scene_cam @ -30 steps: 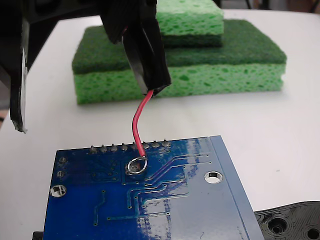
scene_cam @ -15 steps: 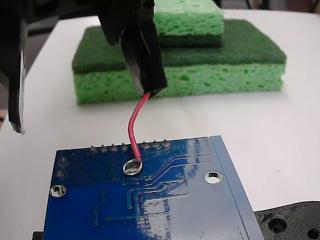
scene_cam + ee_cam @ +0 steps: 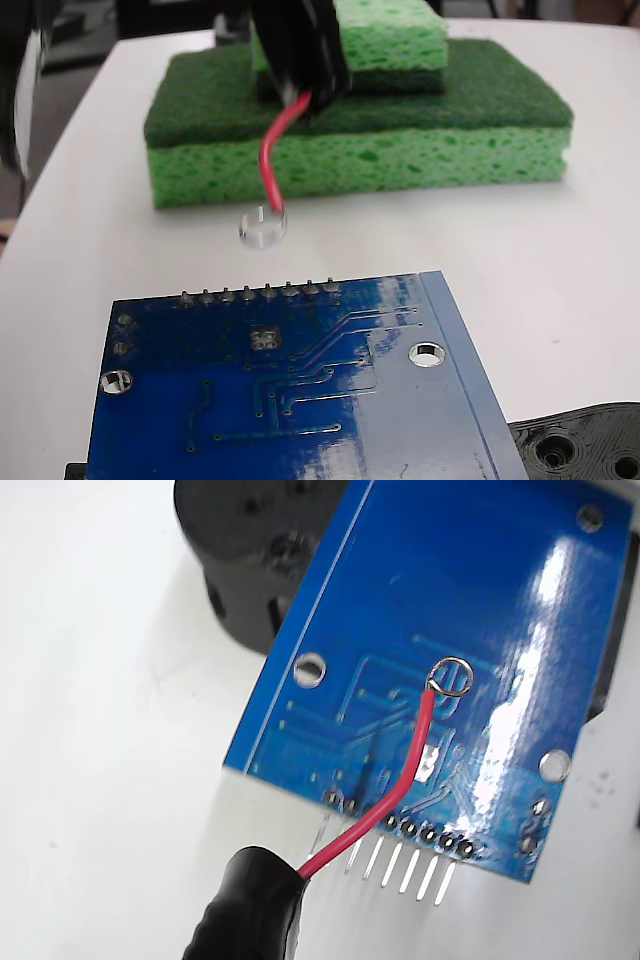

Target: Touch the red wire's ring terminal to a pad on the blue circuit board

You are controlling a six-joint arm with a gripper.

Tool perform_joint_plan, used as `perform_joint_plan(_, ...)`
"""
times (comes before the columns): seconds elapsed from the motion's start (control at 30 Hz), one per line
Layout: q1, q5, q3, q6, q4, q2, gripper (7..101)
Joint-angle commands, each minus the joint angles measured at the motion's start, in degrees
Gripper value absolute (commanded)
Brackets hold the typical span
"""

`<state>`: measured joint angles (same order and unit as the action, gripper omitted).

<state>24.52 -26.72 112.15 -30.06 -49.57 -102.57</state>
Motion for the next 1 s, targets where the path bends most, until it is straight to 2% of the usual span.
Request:
perform_joint_plan(0.03,-1.23,4.13,0.26,3.6,0.18,-5.01,100.3)
perform_joint_plan(0.17,-4.83,10.99,2.11,9.49,-1.85,-11.34,100.3)
perform_joint_plan(0.27,-7.56,15.29,8.35,13.62,-1.23,-18.28,100.3)
perform_joint_plan(0.5,-11.87,20.04,29.71,22.76,5.71,-38.58,100.3)
perform_joint_plan(0.7,-21.71,28.13,41.57,30.41,7.21,-50.54,100.3)
perform_joint_plan(0.83,-24.87,31.29,48.43,32.26,7.21,-58.89,100.3)
perform_joint_plan(1.0,-25.22,32.17,53.0,31.99,5.01,-68.29,100.3)
